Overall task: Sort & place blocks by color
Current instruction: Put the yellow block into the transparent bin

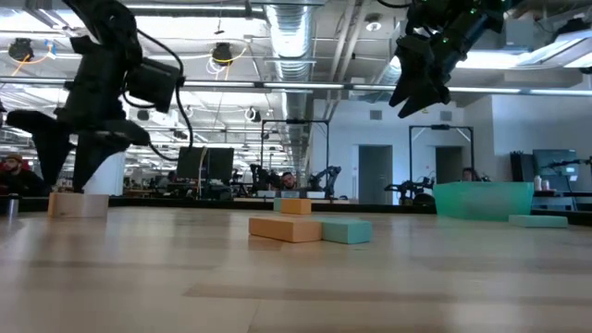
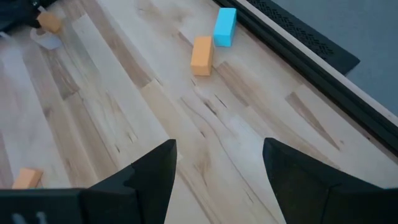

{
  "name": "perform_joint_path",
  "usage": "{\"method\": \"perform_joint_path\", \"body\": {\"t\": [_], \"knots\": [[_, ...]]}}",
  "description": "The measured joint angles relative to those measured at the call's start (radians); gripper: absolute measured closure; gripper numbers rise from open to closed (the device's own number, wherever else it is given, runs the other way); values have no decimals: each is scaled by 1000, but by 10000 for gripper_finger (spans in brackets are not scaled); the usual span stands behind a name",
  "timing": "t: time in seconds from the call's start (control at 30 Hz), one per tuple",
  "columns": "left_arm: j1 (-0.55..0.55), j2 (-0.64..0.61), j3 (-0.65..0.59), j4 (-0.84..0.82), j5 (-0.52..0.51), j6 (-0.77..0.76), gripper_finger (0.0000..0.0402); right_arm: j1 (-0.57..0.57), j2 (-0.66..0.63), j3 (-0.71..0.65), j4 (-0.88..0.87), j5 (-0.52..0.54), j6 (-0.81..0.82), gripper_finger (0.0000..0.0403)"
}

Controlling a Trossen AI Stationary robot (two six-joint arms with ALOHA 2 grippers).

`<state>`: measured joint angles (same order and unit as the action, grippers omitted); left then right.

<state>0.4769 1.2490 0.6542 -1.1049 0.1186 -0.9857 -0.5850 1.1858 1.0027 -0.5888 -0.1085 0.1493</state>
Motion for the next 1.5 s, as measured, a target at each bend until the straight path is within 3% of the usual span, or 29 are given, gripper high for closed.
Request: {"method": "perform_joint_path", "body": {"t": [0.33,0.6,1.2,1.3,1.5], "knots": [[7,0,-75,68,-27,-106,212,0,0,0,-4,0,0,140],[7,0,-141,258,-21,-253,212,0,0,0,-4,0,0,140],[6,-1,-147,283,-135,-362,213,-6,0,0,-1,1,-30,140],[6,-1,-147,287,-142,-362,230,-6,0,0,-1,0,-30,140],[7,-1,-146,284,-147,-323,302,-6,0,0,-2,0,-30,140]]}}
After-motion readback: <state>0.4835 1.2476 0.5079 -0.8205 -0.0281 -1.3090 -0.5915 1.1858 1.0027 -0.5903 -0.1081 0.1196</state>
